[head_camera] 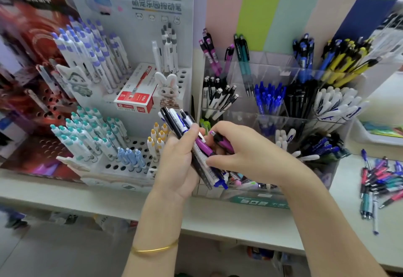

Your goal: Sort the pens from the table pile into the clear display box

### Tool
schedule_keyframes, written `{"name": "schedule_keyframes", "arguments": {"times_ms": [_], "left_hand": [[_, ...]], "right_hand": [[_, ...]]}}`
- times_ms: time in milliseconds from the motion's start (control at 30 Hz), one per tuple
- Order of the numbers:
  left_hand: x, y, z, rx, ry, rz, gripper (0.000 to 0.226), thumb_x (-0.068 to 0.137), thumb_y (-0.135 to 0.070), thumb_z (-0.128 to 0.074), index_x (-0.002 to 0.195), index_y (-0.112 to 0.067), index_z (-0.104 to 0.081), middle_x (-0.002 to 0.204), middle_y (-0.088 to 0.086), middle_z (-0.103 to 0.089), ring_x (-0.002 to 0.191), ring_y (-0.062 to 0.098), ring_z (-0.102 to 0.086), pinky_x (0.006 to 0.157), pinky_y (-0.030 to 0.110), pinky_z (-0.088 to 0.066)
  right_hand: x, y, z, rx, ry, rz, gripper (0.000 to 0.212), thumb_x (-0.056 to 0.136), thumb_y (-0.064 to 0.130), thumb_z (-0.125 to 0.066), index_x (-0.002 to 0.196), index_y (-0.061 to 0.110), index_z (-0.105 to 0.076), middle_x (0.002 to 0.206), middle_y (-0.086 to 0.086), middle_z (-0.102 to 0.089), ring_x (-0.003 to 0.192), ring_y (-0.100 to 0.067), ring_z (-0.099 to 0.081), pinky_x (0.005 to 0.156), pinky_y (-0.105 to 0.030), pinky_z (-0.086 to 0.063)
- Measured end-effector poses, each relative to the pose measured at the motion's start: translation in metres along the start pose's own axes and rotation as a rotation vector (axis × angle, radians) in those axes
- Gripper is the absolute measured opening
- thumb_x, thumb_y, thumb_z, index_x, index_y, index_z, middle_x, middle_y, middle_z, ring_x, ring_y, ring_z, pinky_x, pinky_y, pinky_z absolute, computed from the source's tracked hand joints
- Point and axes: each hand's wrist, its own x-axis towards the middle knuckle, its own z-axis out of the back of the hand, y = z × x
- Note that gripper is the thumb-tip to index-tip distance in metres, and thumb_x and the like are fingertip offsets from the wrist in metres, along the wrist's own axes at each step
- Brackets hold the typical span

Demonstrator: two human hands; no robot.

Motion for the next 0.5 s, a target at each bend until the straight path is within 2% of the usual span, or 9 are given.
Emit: {"name": "schedule_keyframes", "arguments": {"times_ms": [67, 133, 233, 300, 367, 433, 500], "left_hand": [[0.001, 0.000, 0.001, -0.025, 0.004, -0.006, 0.030, 0.099, -0.020, -0.047, 0.110, 0.007, -0.054, 0.085, 0.020, -0.065, 0.077, 0.028, -0.068, 0.067, 0.040, -0.061], [0.004, 0.000, 0.003, -0.058, -0.018, -0.014, 0.020, 0.099, -0.019, -0.047, 0.099, 0.000, -0.055, 0.077, 0.012, -0.066, 0.072, 0.022, -0.069, 0.064, 0.036, -0.060], [0.009, -0.001, 0.011, -0.074, -0.022, -0.012, 0.012, 0.096, -0.017, -0.051, 0.093, -0.005, -0.053, 0.071, 0.005, -0.059, 0.064, 0.014, -0.060, 0.060, 0.028, -0.055], [0.010, -0.001, 0.014, -0.060, 0.012, -0.021, 0.009, 0.093, -0.015, -0.053, 0.090, -0.007, -0.051, 0.066, 0.001, -0.055, 0.058, 0.011, -0.054, 0.055, 0.024, -0.050], [0.008, 0.000, 0.012, -0.051, 0.068, -0.056, 0.002, 0.095, -0.008, -0.050, 0.094, -0.009, -0.052, 0.065, -0.001, -0.053, 0.055, 0.010, -0.052, 0.052, 0.023, -0.048], [0.006, 0.001, 0.006, -0.015, 0.111, -0.101, 0.013, 0.093, -0.005, -0.053, 0.105, -0.010, -0.053, 0.064, -0.002, -0.050, 0.054, 0.009, -0.048, 0.052, 0.023, -0.046], [0.007, 0.004, 0.004, 0.056, 0.119, -0.153, 0.028, 0.086, -0.005, -0.065, 0.111, -0.008, -0.053, 0.063, -0.003, -0.048, 0.054, 0.010, -0.046, 0.052, 0.024, -0.044]], "right_hand": [[-0.001, 0.000, 0.001, 0.036, -0.001, -0.014, 0.016, 0.088, 0.019, -0.061, 0.100, 0.013, -0.051, 0.078, -0.005, -0.055, 0.058, -0.012, -0.043, 0.056, -0.031, -0.044], [-0.003, -0.002, 0.002, 0.058, -0.023, -0.038, 0.012, 0.089, 0.016, -0.052, 0.100, 0.016, -0.050, 0.075, -0.007, -0.053, 0.053, -0.015, -0.043, 0.048, -0.036, -0.045], [-0.005, -0.007, 0.010, 0.079, -0.142, -0.066, 0.008, 0.090, 0.013, -0.048, 0.097, 0.015, -0.050, 0.067, 0.000, -0.048, 0.046, -0.009, -0.038, 0.042, -0.025, -0.035], [-0.003, -0.013, 0.017, 0.218, -0.241, -0.129, 0.006, 0.092, 0.009, -0.047, 0.096, 0.012, -0.050, 0.065, 0.000, -0.045, 0.044, -0.009, -0.035, 0.042, -0.023, -0.032], [0.001, -0.015, 0.020, 0.448, -0.323, -0.179, 0.003, 0.092, 0.006, -0.049, 0.094, 0.007, -0.048, 0.061, 0.000, -0.039, 0.039, -0.007, -0.031, 0.039, -0.021, -0.028], [0.006, -0.017, 0.020, 0.557, -0.431, -0.189, 0.014, 0.090, 0.013, -0.059, 0.088, 0.008, -0.046, 0.056, 0.003, -0.037, 0.036, -0.007, -0.029, 0.037, -0.019, -0.027], [0.012, -0.018, 0.019, 0.659, -0.509, -0.179, 0.020, 0.092, 0.020, -0.060, 0.083, 0.012, -0.044, 0.051, 0.007, -0.035, 0.037, -0.010, -0.026, 0.036, -0.022, -0.024]]}}
